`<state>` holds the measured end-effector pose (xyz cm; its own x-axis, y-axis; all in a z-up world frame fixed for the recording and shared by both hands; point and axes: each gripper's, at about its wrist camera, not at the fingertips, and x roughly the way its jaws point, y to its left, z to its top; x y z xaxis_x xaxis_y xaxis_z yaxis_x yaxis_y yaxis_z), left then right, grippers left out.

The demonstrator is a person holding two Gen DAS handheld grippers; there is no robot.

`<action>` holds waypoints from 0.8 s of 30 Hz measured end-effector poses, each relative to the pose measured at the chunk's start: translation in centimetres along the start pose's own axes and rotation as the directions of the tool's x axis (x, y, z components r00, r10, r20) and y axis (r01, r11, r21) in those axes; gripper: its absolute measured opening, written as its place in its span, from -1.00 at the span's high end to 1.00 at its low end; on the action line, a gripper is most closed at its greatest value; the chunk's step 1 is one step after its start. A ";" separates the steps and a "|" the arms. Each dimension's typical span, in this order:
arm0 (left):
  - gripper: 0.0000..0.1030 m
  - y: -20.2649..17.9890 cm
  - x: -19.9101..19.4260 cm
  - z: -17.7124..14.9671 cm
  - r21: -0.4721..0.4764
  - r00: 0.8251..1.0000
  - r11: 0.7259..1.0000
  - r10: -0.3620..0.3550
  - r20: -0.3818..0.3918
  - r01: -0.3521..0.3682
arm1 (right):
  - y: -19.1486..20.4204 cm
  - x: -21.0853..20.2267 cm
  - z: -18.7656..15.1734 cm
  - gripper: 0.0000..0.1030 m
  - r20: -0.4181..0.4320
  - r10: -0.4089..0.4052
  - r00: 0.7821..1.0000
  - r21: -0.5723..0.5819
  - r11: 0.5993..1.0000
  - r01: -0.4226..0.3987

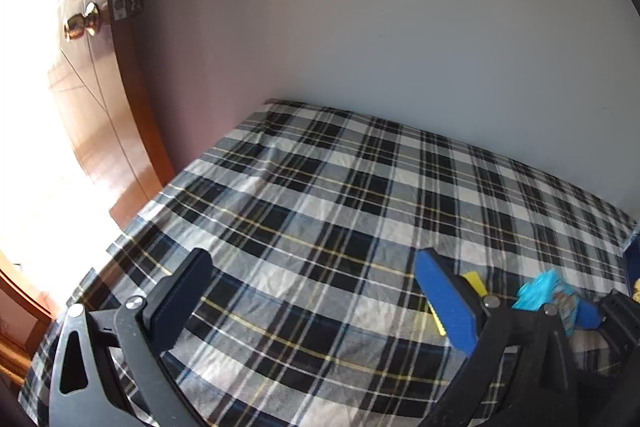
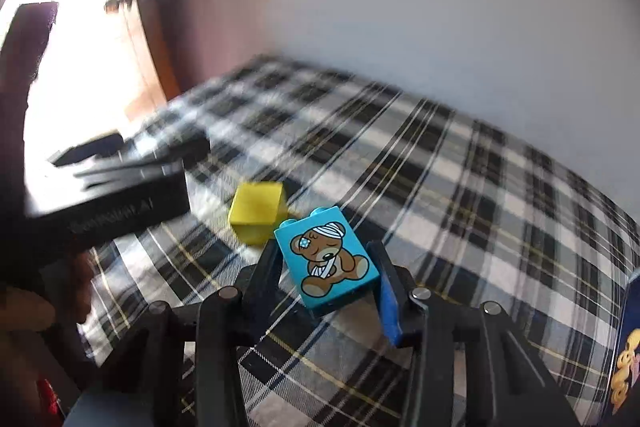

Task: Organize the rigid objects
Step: 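Grasp the blue teddy-bear block with the right tool while the left tool grasps the yellow cube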

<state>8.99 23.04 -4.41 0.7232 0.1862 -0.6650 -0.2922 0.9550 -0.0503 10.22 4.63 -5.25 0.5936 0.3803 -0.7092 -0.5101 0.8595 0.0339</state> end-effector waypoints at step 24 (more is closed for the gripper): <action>0.34 -7.8 2.2 -1.4 0.115 0.982 0.989 -0.071 -0.178 0.092 | -5.1 -6.8 -3.8 0.10 0.133 -0.156 0.979 0.175 0.976 0.131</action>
<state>12.04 15.64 -6.52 0.6192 0.0743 -0.7817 -0.1502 0.9883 -0.0249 6.40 -3.64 -3.29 0.7430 0.2838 -0.6061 -0.3111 0.9483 0.0627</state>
